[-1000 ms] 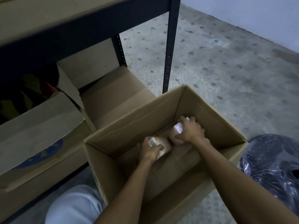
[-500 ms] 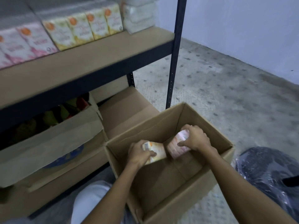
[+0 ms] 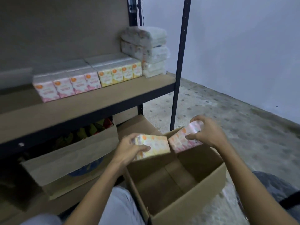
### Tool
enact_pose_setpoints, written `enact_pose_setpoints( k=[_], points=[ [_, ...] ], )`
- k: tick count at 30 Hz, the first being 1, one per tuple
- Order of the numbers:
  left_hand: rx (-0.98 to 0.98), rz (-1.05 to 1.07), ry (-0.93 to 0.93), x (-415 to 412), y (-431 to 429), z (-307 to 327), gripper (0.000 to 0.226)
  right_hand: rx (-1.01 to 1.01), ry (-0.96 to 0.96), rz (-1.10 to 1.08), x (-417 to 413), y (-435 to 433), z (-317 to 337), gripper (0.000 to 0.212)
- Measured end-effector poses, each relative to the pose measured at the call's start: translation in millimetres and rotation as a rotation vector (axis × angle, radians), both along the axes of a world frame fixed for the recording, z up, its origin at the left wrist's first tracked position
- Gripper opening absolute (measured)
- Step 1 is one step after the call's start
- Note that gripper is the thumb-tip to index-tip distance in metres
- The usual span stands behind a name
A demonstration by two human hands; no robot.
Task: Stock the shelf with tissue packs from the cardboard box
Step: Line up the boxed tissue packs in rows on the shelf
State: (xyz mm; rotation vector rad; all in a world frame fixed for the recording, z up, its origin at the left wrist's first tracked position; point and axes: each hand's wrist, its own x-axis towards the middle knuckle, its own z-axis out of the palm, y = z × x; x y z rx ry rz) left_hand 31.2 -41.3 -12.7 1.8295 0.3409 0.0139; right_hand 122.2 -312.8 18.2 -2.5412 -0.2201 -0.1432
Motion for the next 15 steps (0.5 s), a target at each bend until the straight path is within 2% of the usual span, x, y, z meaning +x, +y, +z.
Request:
enact_pose_setpoints(
  k=[6, 15],
  points=[
    [-0.067, -0.015, -0.163, -46, 11, 73, 0.039, 0.094, -0.179, 0.009, -43, -2, 88, 0.052],
    [-0.011, -0.018, -0.38, -92, 57, 160, 0.041, 0.447, -0.358, 0.086, -66, 19, 169, 0.05]
  ],
)
